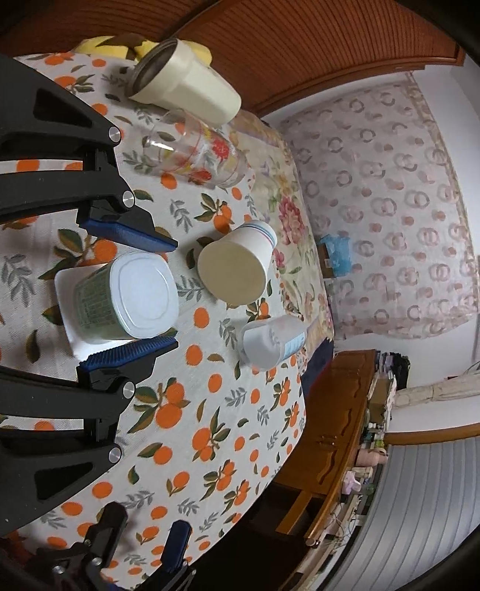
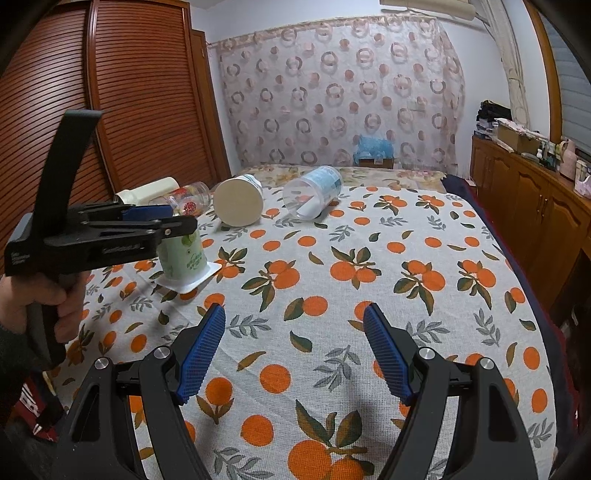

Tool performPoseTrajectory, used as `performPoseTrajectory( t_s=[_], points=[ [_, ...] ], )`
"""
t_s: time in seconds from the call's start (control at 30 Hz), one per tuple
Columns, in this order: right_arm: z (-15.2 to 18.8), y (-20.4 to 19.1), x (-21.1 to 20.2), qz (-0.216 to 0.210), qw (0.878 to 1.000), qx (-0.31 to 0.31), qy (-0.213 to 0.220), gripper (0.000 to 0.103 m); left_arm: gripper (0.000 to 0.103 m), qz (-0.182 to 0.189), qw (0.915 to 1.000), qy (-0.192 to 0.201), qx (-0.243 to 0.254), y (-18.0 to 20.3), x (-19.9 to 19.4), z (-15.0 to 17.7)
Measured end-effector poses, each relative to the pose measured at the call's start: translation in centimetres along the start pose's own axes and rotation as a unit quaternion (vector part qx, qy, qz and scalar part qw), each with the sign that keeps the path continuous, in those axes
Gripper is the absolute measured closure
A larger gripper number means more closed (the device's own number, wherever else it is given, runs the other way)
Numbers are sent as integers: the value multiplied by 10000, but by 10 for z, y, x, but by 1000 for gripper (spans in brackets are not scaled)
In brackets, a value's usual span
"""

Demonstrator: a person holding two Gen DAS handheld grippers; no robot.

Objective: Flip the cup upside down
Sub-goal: 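Open the right gripper and pull it back from the cup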

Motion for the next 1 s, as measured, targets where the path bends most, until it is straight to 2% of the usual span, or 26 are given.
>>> performPoseTrajectory(
  t_s=[0.07,0.13,0.17,0.27,0.37,0.5,0.57,0.67,0.77,0.93,1.0],
  points=[
    [-2,0,0,8,10000,9,16,24,58,48,10000,-12,-26,1,-2,3],
    [-3,1,-1,13,10000,15,20,24,50,101,9999,-36,-76,2,-3,7],
    [-3,0,-1,14,10000,25,16,24,43,107,9999,-19,-104,1,-4,9],
    [-5,-1,-1,-7,9999,101,-4,24,40,137,9996,56,-237,-3,-9,14],
    [-9,-6,-4,24,9999,83,52,24,28,167,9990,134,-381,-7,-17,19],
    [-12,-11,-6,90,9998,133,94,24,18,155,9986,201,-471,-13,-32,26],
    [-12,-13,-6,110,9998,149,100,24,17,140,9985,240,-474,-14,-38,28],
    [-12,-17,-5,138,9997,197,99,22,8,99,9984,277,-486,-17,-49,32],
    [-12,-20,-6,198,9994,238,149,12,8,15,9979,346,-547,-23,-61,36],
    [-17,-28,-13,279,9989,217,301,3,8,-155,9963,513,-670,-34,-80,41],
    [-21,-32,-19,304,9986,176,403,3,8,-258,9955,598,-683,-38,-88,41]
  ],
)
Point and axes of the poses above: each gripper's, at about its wrist camera, not at the fingertips, and x roughly the way its jaws point, y to its right, z to its underside, the point moved 10 cm from there along x, roughly the way its jaws point, and after that the axes turned 12 degrees about x, right-handed, at the moved point
